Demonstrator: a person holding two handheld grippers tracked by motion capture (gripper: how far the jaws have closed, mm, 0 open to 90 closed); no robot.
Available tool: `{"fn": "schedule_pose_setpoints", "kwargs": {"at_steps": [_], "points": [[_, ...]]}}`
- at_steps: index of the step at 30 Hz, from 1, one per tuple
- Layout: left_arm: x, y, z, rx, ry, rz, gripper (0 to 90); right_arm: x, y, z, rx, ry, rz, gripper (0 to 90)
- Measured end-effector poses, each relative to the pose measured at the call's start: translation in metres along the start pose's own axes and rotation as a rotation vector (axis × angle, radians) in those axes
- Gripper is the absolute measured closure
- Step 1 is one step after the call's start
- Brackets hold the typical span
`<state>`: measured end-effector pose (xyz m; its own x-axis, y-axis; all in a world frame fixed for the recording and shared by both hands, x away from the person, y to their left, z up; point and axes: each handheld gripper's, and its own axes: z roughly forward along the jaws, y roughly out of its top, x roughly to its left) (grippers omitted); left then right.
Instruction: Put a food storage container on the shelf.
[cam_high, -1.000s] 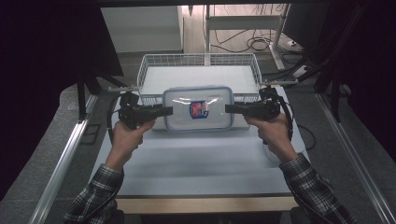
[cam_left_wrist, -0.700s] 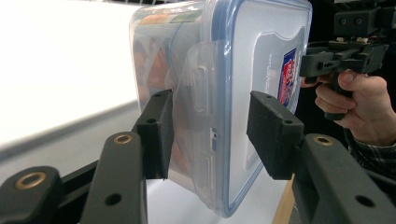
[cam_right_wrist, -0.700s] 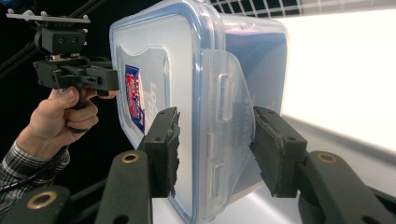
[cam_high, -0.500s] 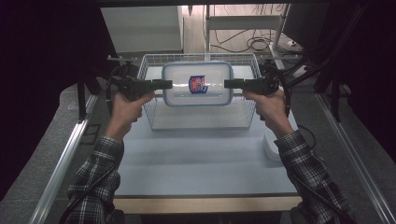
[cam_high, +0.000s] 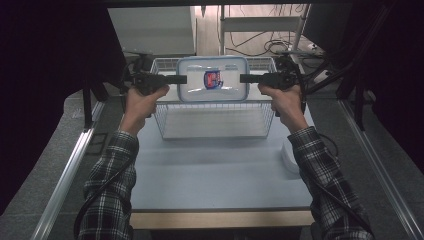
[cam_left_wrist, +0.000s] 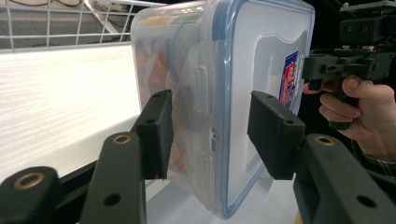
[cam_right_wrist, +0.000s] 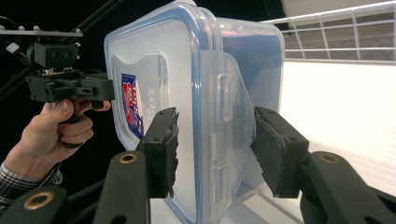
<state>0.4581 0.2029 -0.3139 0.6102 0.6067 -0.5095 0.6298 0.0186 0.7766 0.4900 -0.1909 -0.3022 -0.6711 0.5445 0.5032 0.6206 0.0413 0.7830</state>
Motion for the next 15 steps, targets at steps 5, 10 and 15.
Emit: {"fn": "schedule_pose_setpoints", "kwargs": {"at_steps": [5, 10, 15], "points": [[-0.0001, -0.0016, 0.0036, -0.022, 0.014, 0.027, 50.4, -0.0061, -0.0021, 0.0023, -0.021, -0.006, 0.017, 50.1], [0.0001, -0.0041, 0.0056, -0.04, 0.021, 0.03, 49.3, -0.0048, -0.0016, 0.0044, -0.031, -0.039, 0.015, 48.2], [0.0012, -0.0051, 0.007, -0.049, 0.025, 0.02, 48.5, -0.0025, 0.0005, 0.007, -0.031, -0.075, 0.015, 46.9]]}}
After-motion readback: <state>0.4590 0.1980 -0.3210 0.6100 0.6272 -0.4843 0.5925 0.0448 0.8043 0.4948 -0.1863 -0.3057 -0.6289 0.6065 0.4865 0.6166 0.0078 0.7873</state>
